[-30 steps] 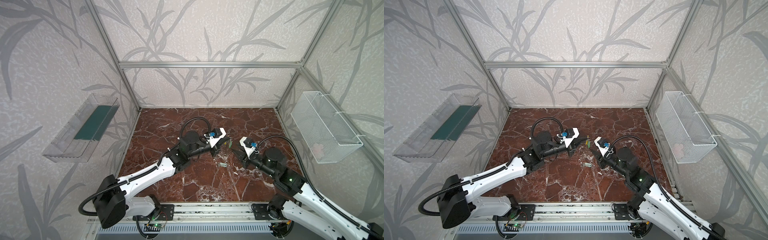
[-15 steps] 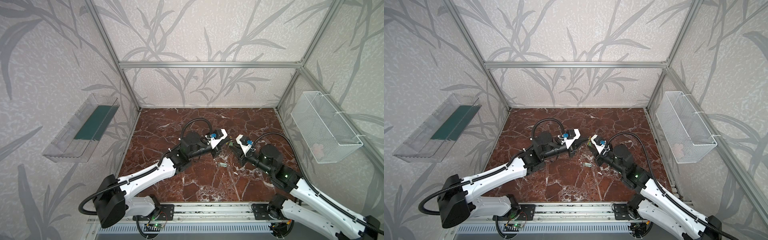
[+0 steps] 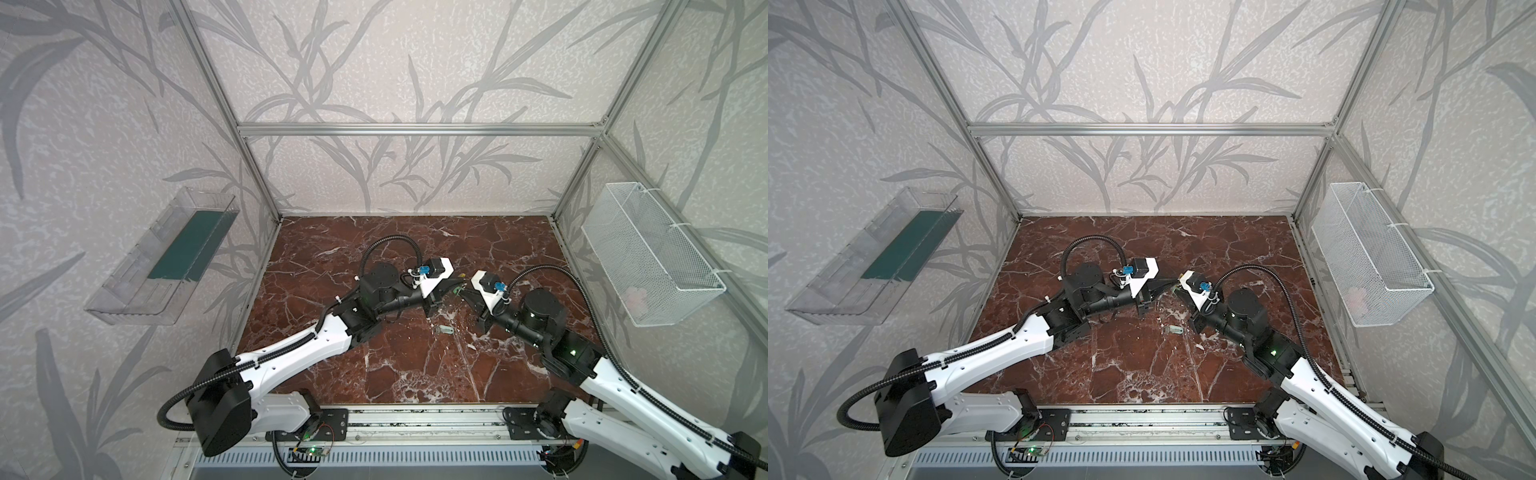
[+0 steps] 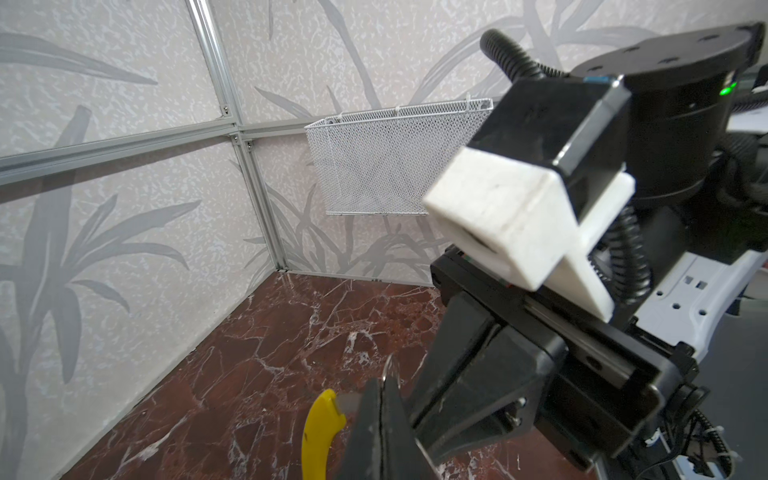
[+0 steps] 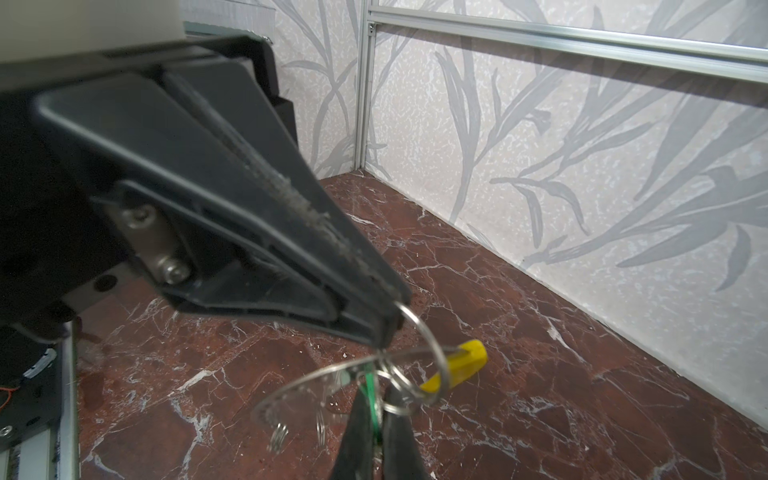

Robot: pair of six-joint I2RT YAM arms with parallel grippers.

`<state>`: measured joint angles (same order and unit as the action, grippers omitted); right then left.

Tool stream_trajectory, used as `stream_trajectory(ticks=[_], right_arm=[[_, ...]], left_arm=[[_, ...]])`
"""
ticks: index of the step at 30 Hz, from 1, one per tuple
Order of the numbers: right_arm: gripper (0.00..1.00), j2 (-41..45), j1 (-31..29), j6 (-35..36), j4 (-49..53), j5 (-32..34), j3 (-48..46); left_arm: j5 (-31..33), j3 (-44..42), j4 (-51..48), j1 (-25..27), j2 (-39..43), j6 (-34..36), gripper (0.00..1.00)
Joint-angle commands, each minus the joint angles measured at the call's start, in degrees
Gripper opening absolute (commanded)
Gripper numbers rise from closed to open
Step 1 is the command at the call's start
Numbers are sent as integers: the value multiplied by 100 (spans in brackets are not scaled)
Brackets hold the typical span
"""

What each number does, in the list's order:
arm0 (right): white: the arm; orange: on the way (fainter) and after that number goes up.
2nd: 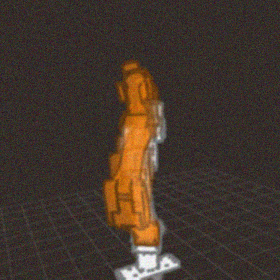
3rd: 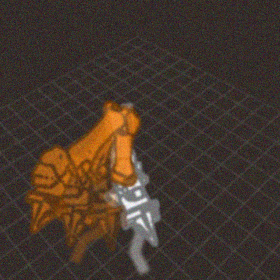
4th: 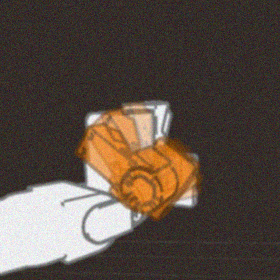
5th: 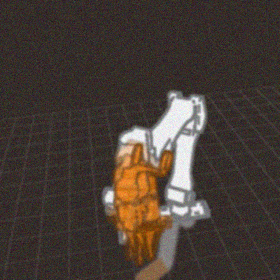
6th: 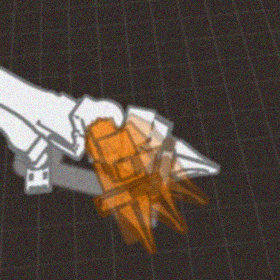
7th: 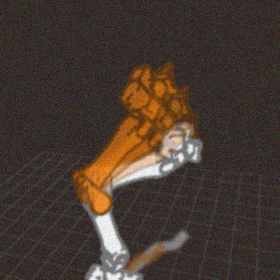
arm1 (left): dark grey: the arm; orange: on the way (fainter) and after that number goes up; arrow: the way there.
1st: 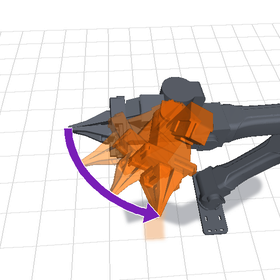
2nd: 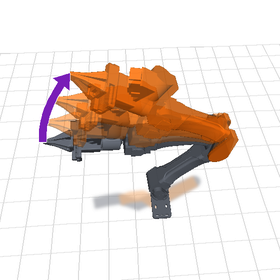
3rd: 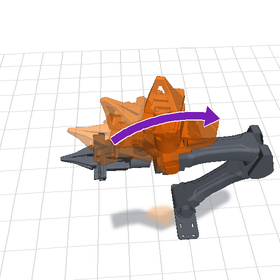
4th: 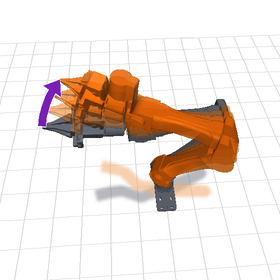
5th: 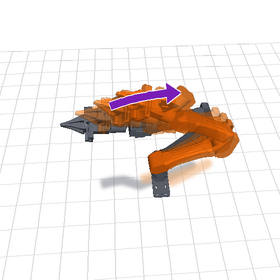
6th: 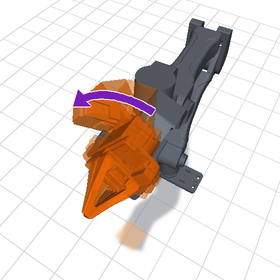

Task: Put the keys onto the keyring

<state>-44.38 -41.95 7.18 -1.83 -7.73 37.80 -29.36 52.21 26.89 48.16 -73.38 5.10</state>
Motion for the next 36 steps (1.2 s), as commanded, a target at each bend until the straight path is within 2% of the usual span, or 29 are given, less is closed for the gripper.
stream_trajectory(ticks=[1, 8, 16, 21, 22, 23, 27, 31, 36], right_arm=[[0, 11, -23, 39, -7, -424, 11], [0, 76, -15, 30, -15, -657, 46], [0, 335, -6, -41, 160, -660, -14], [0, 414, -10, -115, 494, -893, 25], [2, 404, -4, -161, 524, -963, 43], [13, 404, 0, -180, 597, -964, 68], [28, 763, 14, -137, 742, -616, 50], [31, 1307, 140, -175, 749, -527, -46], [29, 1363, 170, -237, 618, -642, 13]], left_arm=[[-610, -31, 818, -75, -25, -459, 0], [-1185, -47, 979, -132, -109, -777, 0], [-1150, -193, 1081, -163, -21, -792, 0], [-1225, -223, 1086, -185, 26, -798, 0], [-1241, -232, 1090, -177, 25, -818, 0], [-1262, -231, 1092, -179, 16, -831, 0], [-1299, -275, 1066, -202, 49, -809, 0], [-1342, -301, 969, -230, 120, -774, 0], [-1452, -285, 898, -241, 110, -758, 0]])
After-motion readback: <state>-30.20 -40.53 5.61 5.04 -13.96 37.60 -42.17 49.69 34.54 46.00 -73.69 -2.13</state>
